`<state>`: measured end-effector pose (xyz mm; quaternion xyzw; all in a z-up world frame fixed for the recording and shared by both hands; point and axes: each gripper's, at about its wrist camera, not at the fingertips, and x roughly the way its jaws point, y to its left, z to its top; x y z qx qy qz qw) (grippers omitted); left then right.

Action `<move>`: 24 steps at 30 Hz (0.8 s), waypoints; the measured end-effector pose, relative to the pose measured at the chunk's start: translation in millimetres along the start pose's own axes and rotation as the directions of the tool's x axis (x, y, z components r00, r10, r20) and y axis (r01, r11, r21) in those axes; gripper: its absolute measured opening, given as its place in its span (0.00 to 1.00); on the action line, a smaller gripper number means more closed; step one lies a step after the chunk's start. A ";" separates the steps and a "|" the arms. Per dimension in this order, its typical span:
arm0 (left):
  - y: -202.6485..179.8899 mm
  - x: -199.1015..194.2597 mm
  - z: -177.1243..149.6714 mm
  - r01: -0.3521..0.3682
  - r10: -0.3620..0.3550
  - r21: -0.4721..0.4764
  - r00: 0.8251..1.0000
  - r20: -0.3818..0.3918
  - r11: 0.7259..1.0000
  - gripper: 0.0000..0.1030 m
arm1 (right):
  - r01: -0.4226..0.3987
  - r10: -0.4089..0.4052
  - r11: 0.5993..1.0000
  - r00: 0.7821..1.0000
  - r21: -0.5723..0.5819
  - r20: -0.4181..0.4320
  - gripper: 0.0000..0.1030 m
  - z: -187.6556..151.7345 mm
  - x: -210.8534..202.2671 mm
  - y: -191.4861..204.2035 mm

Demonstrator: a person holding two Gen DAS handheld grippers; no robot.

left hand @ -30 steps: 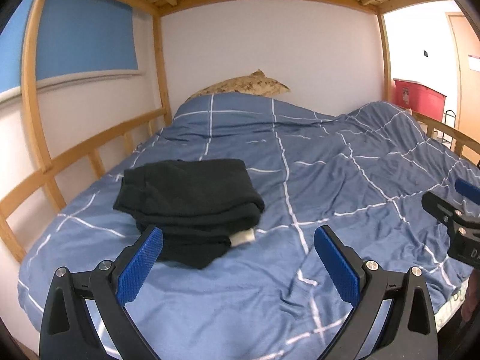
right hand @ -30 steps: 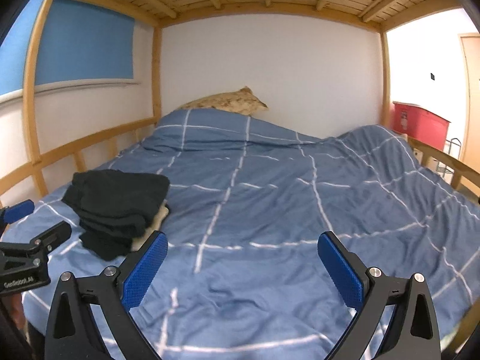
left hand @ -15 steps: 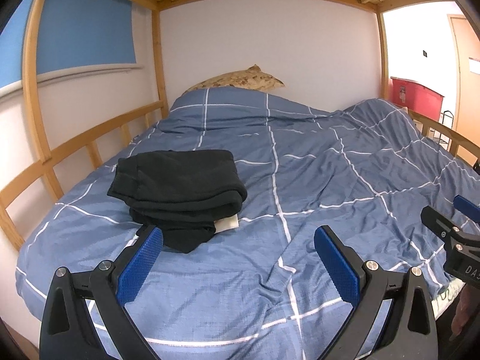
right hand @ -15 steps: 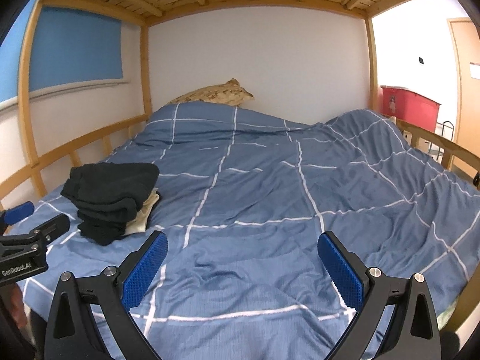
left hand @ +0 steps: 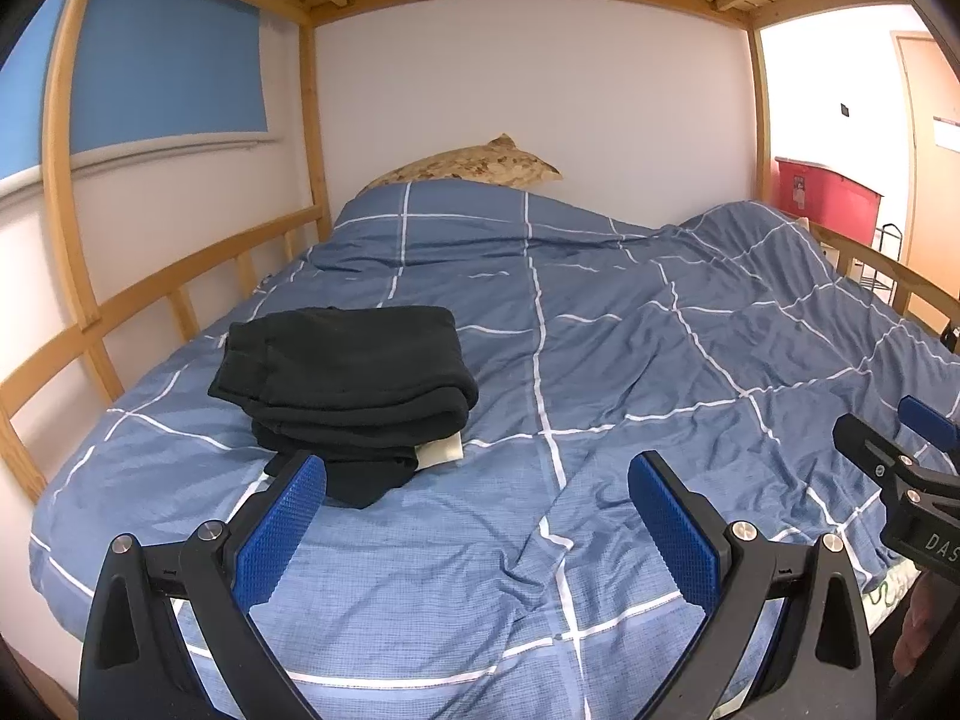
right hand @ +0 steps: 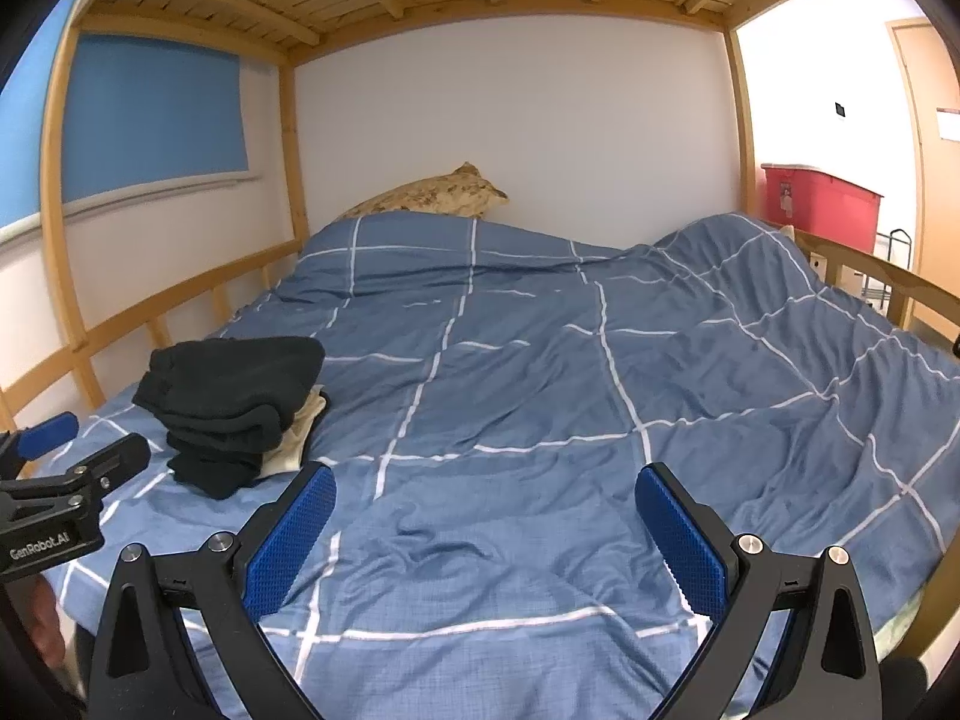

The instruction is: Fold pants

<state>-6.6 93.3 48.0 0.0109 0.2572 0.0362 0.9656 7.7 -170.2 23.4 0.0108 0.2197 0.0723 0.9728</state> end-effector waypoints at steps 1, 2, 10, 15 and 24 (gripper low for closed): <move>-0.8 0.6 0.2 -0.001 0.001 0.001 1.000 0.000 1.000 1.00 | -0.002 0.002 1.000 1.000 0.000 -0.001 0.98 -0.1 -0.1 -0.2; -0.8 0.5 0.2 -0.004 0.004 0.001 1.000 -0.001 1.000 0.99 | -0.002 0.002 1.000 1.000 0.000 0.001 0.98 -0.3 -0.1 0.3; -2.6 2.8 -0.9 -0.010 0.010 0.008 1.000 -0.008 1.000 1.00 | -0.004 0.004 1.000 1.000 0.002 -0.006 0.98 0.5 0.4 0.1; -1.3 3.1 -1.3 -0.013 0.013 0.005 1.000 -0.007 1.000 1.00 | -0.015 0.015 1.000 1.000 0.003 -0.013 0.98 0.2 2.5 -0.9; 1.2 3.6 -3.2 -0.005 0.005 -0.007 1.000 -0.018 1.000 1.00 | -0.018 0.018 1.000 1.000 -0.001 -0.017 0.98 -0.3 4.9 -1.2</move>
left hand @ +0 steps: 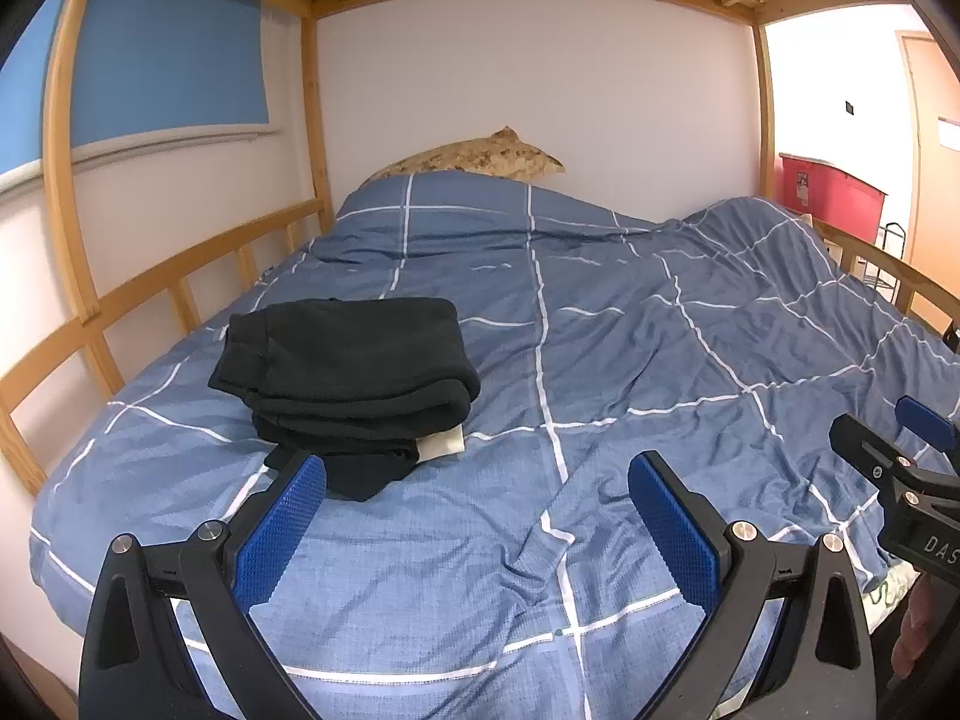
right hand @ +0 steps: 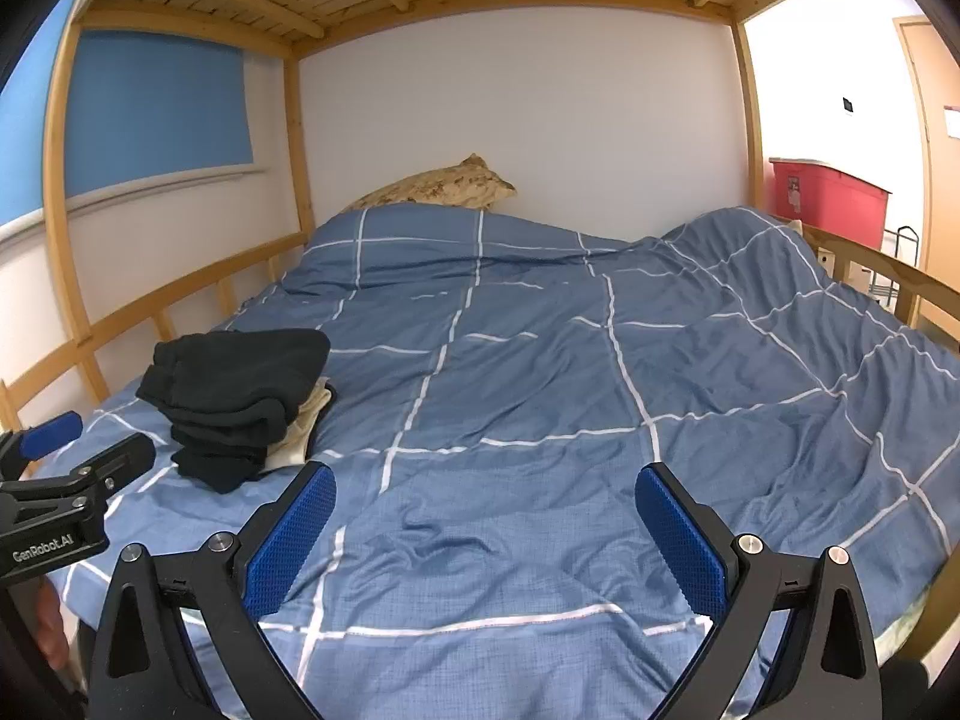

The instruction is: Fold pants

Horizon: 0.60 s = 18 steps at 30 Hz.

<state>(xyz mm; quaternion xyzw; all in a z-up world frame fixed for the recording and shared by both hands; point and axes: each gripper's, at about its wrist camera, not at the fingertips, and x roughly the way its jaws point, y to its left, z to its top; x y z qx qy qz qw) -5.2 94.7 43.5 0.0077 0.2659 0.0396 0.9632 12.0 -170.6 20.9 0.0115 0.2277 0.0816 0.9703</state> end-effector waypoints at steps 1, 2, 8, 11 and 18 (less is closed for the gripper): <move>0.0 0.1 0.0 0.001 -0.001 -0.002 1.000 -0.001 1.000 1.00 | -0.002 0.002 1.000 1.000 0.001 0.000 0.98 -0.1 -0.2 -0.2; 0.3 0.5 0.3 0.004 -0.004 -0.004 1.000 -0.002 1.000 1.00 | -0.002 0.002 1.000 1.000 0.001 0.000 0.98 -0.1 -0.1 0.0; 0.1 1.1 -1.5 -0.005 0.005 -0.004 1.000 -0.011 1.000 1.00 | -0.001 0.001 1.000 1.000 0.001 -0.001 0.98 -0.3 -0.1 -0.4; -0.9 1.0 -3.2 -0.004 0.004 0.001 1.000 -0.014 1.000 1.00 | -0.004 0.004 1.000 1.000 0.002 -0.005 0.98 -1.8 0.6 -0.7; -1.2 1.2 -4.3 -0.013 0.013 -0.001 1.000 -0.019 1.000 1.00 | -0.005 0.005 1.000 1.000 0.003 -0.008 0.98 -3.6 1.9 -1.7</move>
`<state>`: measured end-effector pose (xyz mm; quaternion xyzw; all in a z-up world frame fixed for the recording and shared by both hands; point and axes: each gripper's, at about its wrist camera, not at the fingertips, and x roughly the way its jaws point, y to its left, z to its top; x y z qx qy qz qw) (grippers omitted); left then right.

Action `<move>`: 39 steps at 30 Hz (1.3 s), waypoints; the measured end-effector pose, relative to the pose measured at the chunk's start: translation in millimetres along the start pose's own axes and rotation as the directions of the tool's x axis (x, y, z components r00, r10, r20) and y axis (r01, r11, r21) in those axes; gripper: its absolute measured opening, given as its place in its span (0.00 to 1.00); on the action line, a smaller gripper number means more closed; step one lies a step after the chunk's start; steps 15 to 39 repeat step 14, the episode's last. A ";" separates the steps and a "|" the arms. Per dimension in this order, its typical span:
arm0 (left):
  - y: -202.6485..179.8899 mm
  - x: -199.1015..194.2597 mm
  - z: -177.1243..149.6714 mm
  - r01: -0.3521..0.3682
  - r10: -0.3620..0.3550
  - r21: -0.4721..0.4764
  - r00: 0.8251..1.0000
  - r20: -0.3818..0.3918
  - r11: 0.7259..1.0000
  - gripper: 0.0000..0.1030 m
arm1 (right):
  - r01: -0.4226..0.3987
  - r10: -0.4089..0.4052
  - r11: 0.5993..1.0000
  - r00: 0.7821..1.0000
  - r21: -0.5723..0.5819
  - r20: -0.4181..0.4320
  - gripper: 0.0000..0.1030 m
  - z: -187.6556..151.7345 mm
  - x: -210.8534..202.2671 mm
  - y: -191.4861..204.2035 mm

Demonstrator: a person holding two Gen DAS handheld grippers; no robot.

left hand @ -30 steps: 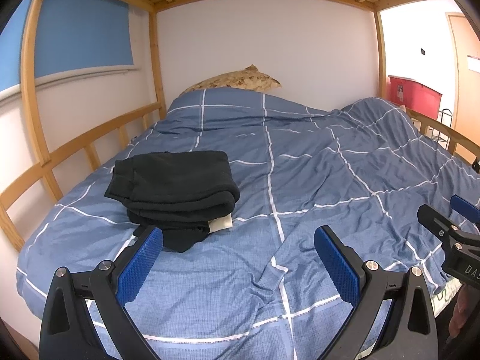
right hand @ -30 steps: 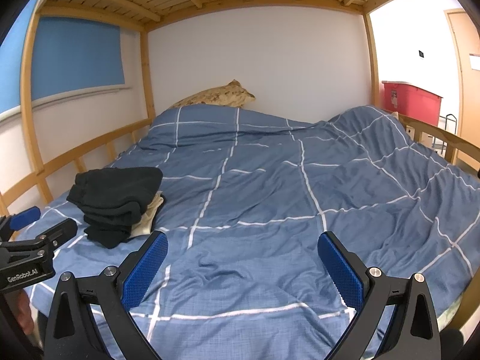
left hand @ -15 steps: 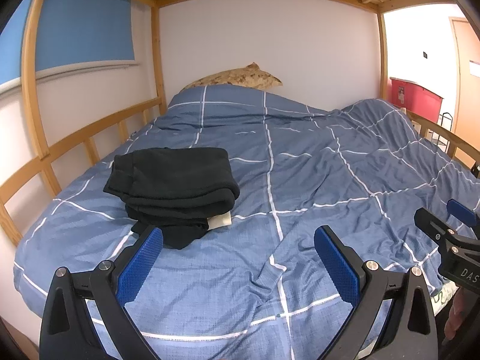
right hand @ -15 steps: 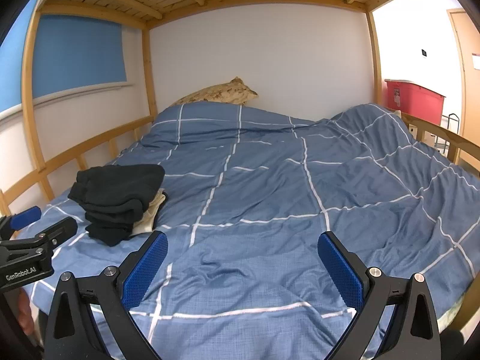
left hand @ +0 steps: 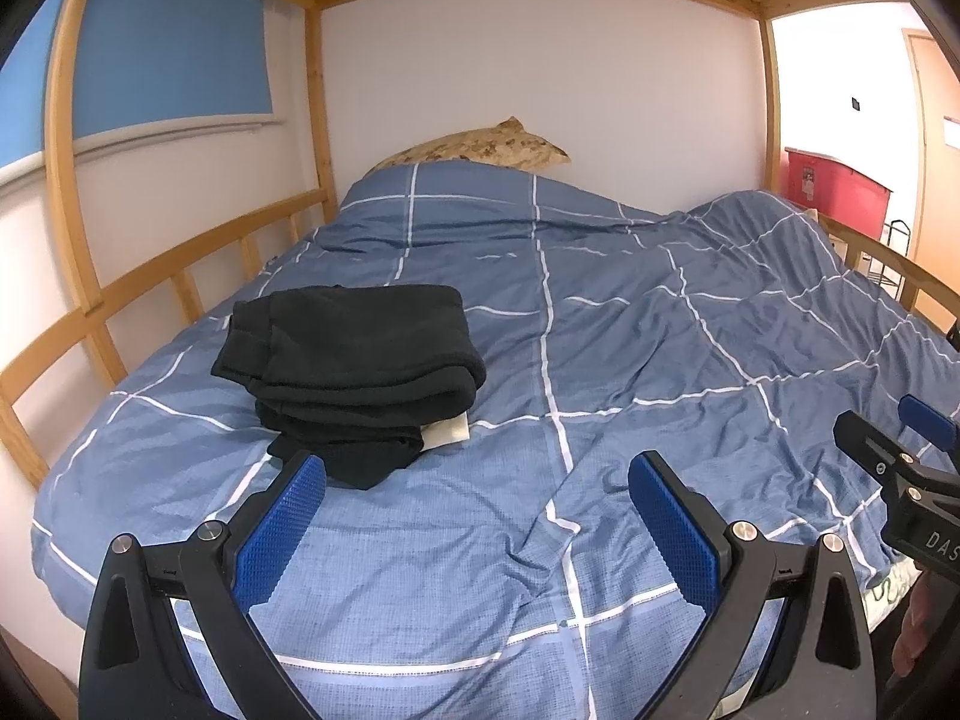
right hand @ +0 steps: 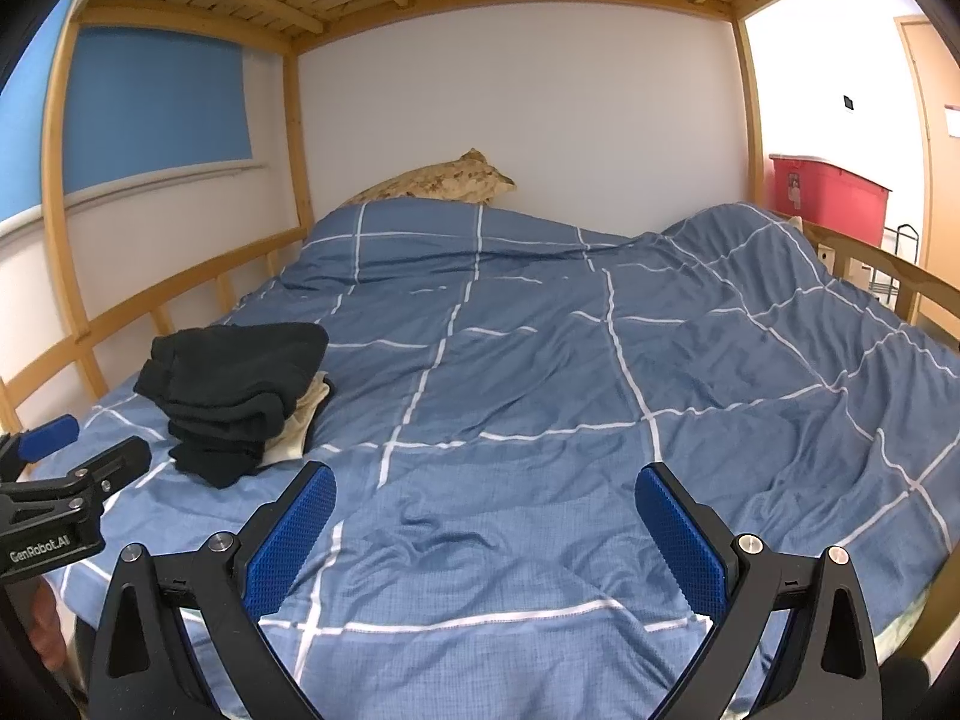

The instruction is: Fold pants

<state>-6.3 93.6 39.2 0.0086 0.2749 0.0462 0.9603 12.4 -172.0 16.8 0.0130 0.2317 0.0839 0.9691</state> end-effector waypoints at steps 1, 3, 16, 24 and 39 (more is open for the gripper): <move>-0.1 0.3 -0.5 -0.002 0.002 -0.001 1.000 -0.001 1.000 1.00 | 0.002 -0.002 1.000 1.000 0.000 0.000 0.98 -0.4 0.0 0.1; -0.2 0.6 -1.2 -0.003 0.003 -0.003 1.000 -0.002 1.000 1.00 | 0.001 -0.001 1.000 1.000 0.000 -0.002 0.98 -1.0 0.1 -0.4; -0.2 -0.5 -1.6 -0.012 0.012 -0.012 1.000 -0.002 1.000 1.00 | -0.003 0.003 1.000 1.000 0.001 -0.006 0.98 -3.3 2.0 -3.4; -0.2 -0.5 -1.6 -0.012 0.012 -0.012 1.000 -0.002 1.000 1.00 | -0.003 0.003 1.000 1.000 0.001 -0.006 0.98 -3.3 2.0 -3.4; -0.2 -0.5 -1.6 -0.012 0.012 -0.012 1.000 -0.002 1.000 1.00 | -0.003 0.003 1.000 1.000 0.001 -0.006 0.98 -3.3 2.0 -3.4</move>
